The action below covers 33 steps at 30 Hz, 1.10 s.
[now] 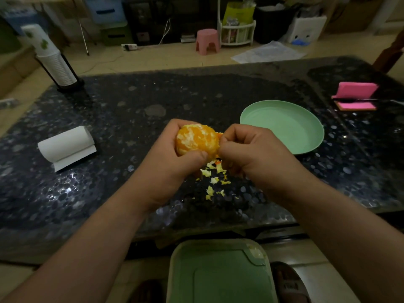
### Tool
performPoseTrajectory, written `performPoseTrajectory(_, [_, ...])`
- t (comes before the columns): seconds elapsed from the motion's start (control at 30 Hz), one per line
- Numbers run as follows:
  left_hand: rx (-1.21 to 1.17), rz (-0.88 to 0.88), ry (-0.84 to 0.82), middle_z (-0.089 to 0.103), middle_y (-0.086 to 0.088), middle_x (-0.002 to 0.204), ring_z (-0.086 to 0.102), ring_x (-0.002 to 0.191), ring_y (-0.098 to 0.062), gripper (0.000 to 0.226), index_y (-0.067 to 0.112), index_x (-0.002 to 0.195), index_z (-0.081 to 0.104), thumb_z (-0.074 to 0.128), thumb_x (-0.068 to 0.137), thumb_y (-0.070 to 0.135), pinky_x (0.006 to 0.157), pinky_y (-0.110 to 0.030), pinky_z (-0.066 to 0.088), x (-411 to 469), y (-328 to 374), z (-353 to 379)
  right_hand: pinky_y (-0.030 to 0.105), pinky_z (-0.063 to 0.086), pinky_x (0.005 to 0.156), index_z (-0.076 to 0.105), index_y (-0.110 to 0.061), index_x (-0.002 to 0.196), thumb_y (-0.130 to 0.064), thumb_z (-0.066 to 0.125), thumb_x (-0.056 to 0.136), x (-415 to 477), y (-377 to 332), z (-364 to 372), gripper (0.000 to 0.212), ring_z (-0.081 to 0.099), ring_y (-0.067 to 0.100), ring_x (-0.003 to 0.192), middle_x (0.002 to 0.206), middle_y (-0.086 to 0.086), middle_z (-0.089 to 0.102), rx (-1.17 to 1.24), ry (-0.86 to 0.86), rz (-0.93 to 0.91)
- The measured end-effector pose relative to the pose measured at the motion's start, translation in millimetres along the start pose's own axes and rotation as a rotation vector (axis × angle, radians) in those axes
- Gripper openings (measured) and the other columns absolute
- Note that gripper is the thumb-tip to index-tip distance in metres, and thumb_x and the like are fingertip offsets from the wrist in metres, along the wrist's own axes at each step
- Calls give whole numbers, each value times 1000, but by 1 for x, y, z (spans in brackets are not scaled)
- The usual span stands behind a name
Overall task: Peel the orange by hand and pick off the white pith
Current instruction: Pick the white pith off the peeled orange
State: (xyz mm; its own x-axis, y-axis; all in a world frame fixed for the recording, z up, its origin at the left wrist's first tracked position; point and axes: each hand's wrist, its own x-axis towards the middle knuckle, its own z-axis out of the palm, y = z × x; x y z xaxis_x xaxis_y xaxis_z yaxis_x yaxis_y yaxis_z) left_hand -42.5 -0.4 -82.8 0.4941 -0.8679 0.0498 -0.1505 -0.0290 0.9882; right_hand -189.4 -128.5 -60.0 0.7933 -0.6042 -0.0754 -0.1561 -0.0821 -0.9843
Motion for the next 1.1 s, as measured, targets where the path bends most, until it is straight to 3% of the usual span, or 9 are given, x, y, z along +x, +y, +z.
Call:
performPoseTrajectory(0.1, [-70, -26, -7, 65, -13, 107, 65, 85, -19, 60, 20, 122, 59, 75, 67, 38, 68, -34, 57, 0, 0, 1, 26, 43, 53, 66, -7, 81, -5, 69, 89, 0, 1, -2, 8, 52, 14, 57, 62, 2, 59, -20, 9, -6])
performPoseTrajectory(0.27, [-300, -47, 22, 65, -12, 97, 64, 78, -22, 45, 12, 122, 56, 68, 79, 15, 61, -33, 56, 3, 3, -3, 23, 44, 54, 68, -6, 83, -11, 69, 91, 0, 4, -10, 9, 56, 10, 58, 65, 2, 66, -48, 62, -6])
performPoseTrajectory(0.37, [-341, -62, 21, 65, -14, 99, 64, 78, -24, 44, 9, 124, 55, 63, 81, 14, 61, -33, 55, 4, 3, -6, 21, 47, 54, 73, -10, 93, -13, 70, 97, 0, 0, -13, 6, 60, 9, 59, 77, 3, 77, -43, 29, -10])
performPoseTrajectory(0.47, [-291, -56, 17, 67, -13, 102, 65, 81, -24, 49, 9, 126, 55, 68, 79, 16, 62, -33, 56, 5, 1, -6, 26, 53, 59, 74, -12, 101, -6, 68, 97, -1, -2, -10, 9, 66, 13, 66, 88, 9, 80, -46, -25, -29])
performPoseTrajectory(0.63, [-177, -18, 28, 67, -14, 113, 68, 92, -26, 61, 17, 125, 57, 76, 70, 33, 70, -36, 58, 4, -2, -6, 32, 55, 58, 74, -10, 95, -16, 73, 98, -4, -1, -4, 7, 69, 19, 71, 90, 13, 79, -21, -68, 5])
performPoseTrajectory(0.8, [-20, 42, 18, 64, -12, 115, 68, 95, -23, 61, 22, 129, 56, 76, 72, 30, 73, -38, 61, 2, 1, -6, 29, 53, 55, 74, -5, 91, -15, 69, 100, -4, -1, -5, 15, 68, 18, 67, 90, 14, 79, 0, -82, 65])
performPoseTrajectory(0.9, [85, 73, 20, 63, -11, 116, 67, 97, -30, 54, 28, 129, 55, 72, 78, 20, 76, -46, 61, 0, 4, -5, 27, 52, 53, 77, -4, 90, -14, 70, 98, -3, -1, -7, 15, 69, 17, 66, 88, 14, 79, 30, -95, 122])
performPoseTrajectory(1.1, [201, 88, -10, 60, -1, 112, 65, 87, -8, 56, 34, 130, 51, 70, 78, 24, 67, -24, 54, -3, 4, 0, 22, 50, 50, 77, -5, 81, -15, 71, 94, -1, 1, -4, 18, 66, 14, 62, 80, 12, 76, 115, -154, 275])
